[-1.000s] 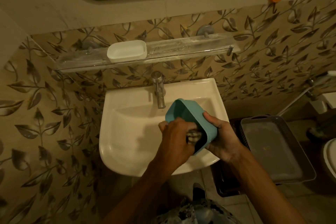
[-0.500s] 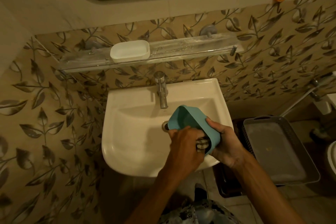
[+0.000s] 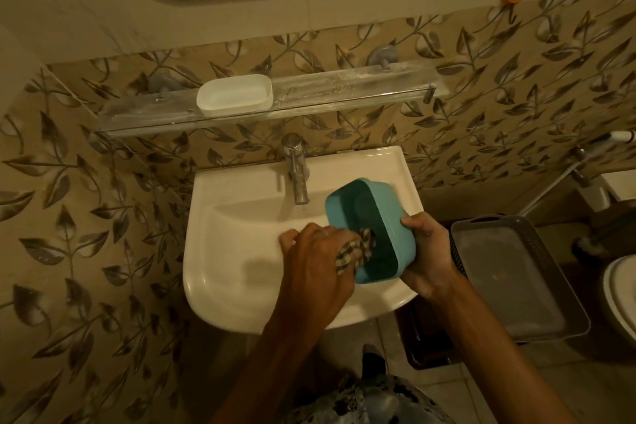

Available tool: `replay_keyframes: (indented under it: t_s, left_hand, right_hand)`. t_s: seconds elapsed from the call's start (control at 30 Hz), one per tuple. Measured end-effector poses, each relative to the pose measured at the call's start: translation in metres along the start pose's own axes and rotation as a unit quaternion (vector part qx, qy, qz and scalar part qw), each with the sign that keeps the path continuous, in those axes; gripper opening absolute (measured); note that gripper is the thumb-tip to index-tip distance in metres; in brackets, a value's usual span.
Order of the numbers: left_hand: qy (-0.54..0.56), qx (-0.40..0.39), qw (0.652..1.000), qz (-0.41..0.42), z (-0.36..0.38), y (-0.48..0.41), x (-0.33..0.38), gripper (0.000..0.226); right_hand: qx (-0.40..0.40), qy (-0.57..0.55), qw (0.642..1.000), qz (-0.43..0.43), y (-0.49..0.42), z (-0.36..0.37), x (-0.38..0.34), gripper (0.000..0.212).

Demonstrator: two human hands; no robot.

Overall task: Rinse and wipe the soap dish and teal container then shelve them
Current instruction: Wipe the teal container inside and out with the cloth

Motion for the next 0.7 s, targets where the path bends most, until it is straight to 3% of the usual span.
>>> replay_keyframes:
  t_s: [0.07, 0.13, 0.23, 0.33, 0.4, 0.5, 0.57, 0.63, 0.7]
  left_hand:
    - [0.022, -0.048, 0.999, -0.009, 0.011, 0.013, 0.012, 0.025]
    - [0.037, -0.079, 0.993, -0.080, 0.021, 0.026, 0.020, 0.034]
    - [0.037, -0.080, 0.983, -0.161, 0.023, 0.032, 0.018, 0.044]
    - [0.087, -0.096, 0.978, -0.164, 0.018, 0.030, 0.015, 0.046]
    - [0.193, -0.102, 0.956, -0.198, 0.009, 0.024, 0.015, 0.032]
    - [0.377, -0.126, 0.877, -0.269, 0.001, 0.015, 0.010, 0.031]
    - [0.377, -0.132, 0.886, -0.237, 0.002, 0.016, 0.006, 0.025]
    - [0.260, -0.083, 0.957, -0.102, 0.003, 0.018, 0.004, 0.030]
    - [0.104, -0.061, 0.991, 0.049, 0.008, 0.022, 0.002, 0.039]
  right_hand:
    - [-0.005, 0.055, 0.998, -0.038, -0.001, 0.004, 0.000, 0.060]
    - [-0.012, 0.119, 0.989, -0.085, -0.002, 0.012, 0.003, 0.069]
    - [-0.015, 0.157, 0.976, -0.148, -0.001, 0.021, 0.008, 0.059]
    - [-0.014, 0.159, 0.968, -0.196, -0.001, 0.024, 0.011, 0.060]
    - [-0.009, 0.177, 0.958, -0.227, -0.001, 0.026, 0.011, 0.060]
    - [-0.002, 0.196, 0.947, -0.254, -0.002, 0.027, 0.007, 0.058]
    - [-0.008, 0.210, 0.943, -0.260, -0.001, 0.029, 0.004, 0.060]
    - [-0.017, 0.208, 0.944, -0.254, 0.000, 0.030, 0.003, 0.060]
    - [-0.030, 0.199, 0.950, -0.239, 0.001, 0.031, 0.001, 0.055]
Point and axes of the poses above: each hand's wrist, its own y-axis away from the middle knuckle, its own z-axis out of the palm, x = y × z, the point moved 3 cm from there along -y, towards the middle knuckle, and after that the axes turned 9 degrees about x, right-handed, at the moved point
